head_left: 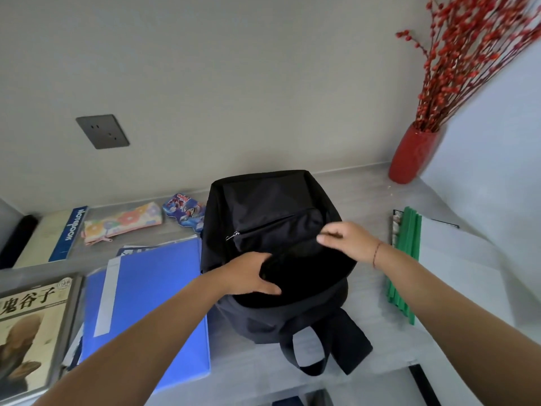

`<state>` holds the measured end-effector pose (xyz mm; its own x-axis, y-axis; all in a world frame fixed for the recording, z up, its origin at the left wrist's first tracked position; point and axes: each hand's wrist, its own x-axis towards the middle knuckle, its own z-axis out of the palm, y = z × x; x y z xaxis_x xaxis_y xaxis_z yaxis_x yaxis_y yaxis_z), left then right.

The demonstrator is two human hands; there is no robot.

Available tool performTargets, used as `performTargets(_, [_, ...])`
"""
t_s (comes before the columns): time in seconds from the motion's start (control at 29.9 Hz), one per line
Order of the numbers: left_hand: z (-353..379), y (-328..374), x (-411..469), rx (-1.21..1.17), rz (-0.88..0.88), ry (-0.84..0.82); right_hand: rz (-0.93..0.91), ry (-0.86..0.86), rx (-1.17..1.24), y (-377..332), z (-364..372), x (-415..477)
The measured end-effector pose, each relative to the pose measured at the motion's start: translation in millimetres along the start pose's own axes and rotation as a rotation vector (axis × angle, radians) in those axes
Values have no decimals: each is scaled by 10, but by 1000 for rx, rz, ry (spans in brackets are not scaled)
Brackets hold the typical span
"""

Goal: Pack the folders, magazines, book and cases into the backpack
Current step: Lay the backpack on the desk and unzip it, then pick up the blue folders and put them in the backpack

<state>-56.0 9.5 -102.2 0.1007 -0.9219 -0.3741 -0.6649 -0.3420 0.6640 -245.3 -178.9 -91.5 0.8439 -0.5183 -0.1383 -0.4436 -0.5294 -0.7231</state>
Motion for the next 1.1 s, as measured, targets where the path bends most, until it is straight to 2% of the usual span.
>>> performTargets(0.1, [-192, -159, 14, -78, -104, 227, 57, 237, 350, -100, -198, 201])
performTargets(0.17, [-352, -283, 47, -215, -201, 376, 84, 296, 559, -142, -326, 395])
performTargets(0.23, [-516, -354, 98, -441, -250, 522, 77, 208, 573, -132, -426, 547])
performTargets(0.33, [-740, -398, 289, -732, -302, 681, 127, -122, 461, 44, -477, 646])
performTargets(0.37, [-795, -406, 364, -788, -324, 714, 167, -165, 392, 130, -462, 667])
performTargets(0.43, [-899, -456, 560, -806, -377, 794, 240, -71, 312, 280, -426, 768])
performTargets(0.54, [-1012, -511, 778, -613, -534, 955, 374, 149, 472, 418, -367, 981])
performTargets(0.6, [-1080, -560, 871, -442, -664, 917, 458, 211, 560, 464, -318, 1148])
performTargets(0.67, [-1095, -650, 955, -401, -735, 858, 525, 264, 542, 489, -231, 1298])
performTargets(0.74, [-1028, -782, 1044, -570, -780, 818, 573, 317, 415, 505, -136, 1410])
performTargets(0.8, [-926, -914, 1065, -838, -767, 881, 617, 314, 251, 513, -54, 1471])
performTargets(0.87, [-838, -987, 1069, -970, -747, 837, 642, 280, 133, 505, 2, 1484])
performTargets(1.0, [-781, -1078, 1039, -819, -697, 804, 552, 286, 3, 470, 31, 1438])
performTargets(1.1, [-786, -1058, 982, -724, -610, 811, 506, 348, 19, 401, 35, 1366])
